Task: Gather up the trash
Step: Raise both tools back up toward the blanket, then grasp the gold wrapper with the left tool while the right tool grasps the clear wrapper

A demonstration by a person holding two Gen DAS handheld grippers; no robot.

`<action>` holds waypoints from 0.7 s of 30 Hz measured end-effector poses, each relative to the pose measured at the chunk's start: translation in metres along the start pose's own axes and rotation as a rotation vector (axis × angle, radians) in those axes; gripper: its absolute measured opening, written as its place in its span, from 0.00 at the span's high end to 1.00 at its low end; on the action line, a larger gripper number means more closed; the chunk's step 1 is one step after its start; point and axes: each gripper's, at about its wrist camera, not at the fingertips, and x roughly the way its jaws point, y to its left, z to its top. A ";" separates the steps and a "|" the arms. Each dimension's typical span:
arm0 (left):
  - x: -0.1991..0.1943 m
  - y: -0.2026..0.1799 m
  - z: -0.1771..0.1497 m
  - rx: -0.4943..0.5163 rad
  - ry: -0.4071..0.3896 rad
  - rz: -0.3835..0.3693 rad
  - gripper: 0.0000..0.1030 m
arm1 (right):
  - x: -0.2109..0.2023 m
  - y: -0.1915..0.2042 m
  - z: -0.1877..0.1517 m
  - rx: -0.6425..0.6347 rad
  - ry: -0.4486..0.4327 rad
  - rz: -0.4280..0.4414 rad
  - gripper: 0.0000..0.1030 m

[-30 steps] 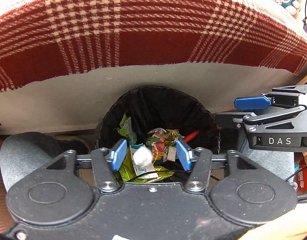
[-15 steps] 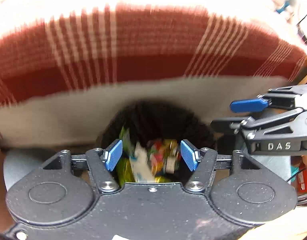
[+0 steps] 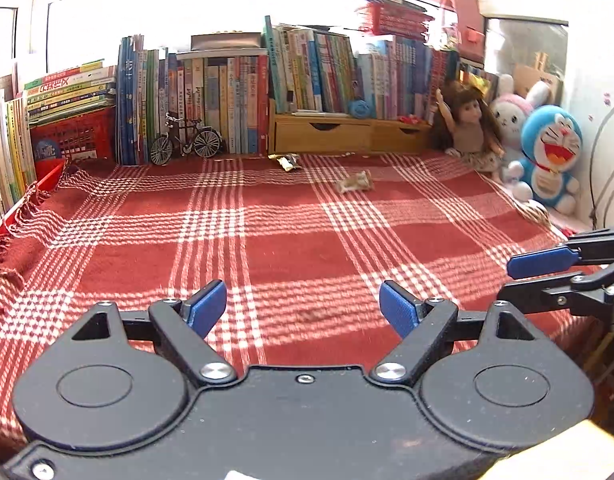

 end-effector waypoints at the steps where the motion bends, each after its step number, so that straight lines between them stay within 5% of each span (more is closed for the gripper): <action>1: 0.015 0.006 0.018 -0.035 0.013 -0.021 0.20 | 0.002 -0.005 0.013 -0.011 -0.019 -0.018 0.25; 4: 0.062 0.023 0.063 -0.129 0.033 -0.073 0.20 | 0.015 -0.024 0.046 -0.071 -0.071 -0.119 0.21; 9: 0.166 0.033 0.133 -0.211 0.065 -0.024 0.18 | 0.063 -0.071 0.093 -0.092 -0.099 -0.271 0.21; 15: 0.285 0.033 0.182 -0.309 0.145 0.027 0.18 | 0.131 -0.121 0.126 -0.067 -0.077 -0.314 0.15; 21: 0.365 0.019 0.200 -0.276 0.112 0.081 0.16 | 0.186 -0.152 0.138 -0.063 -0.022 -0.316 0.13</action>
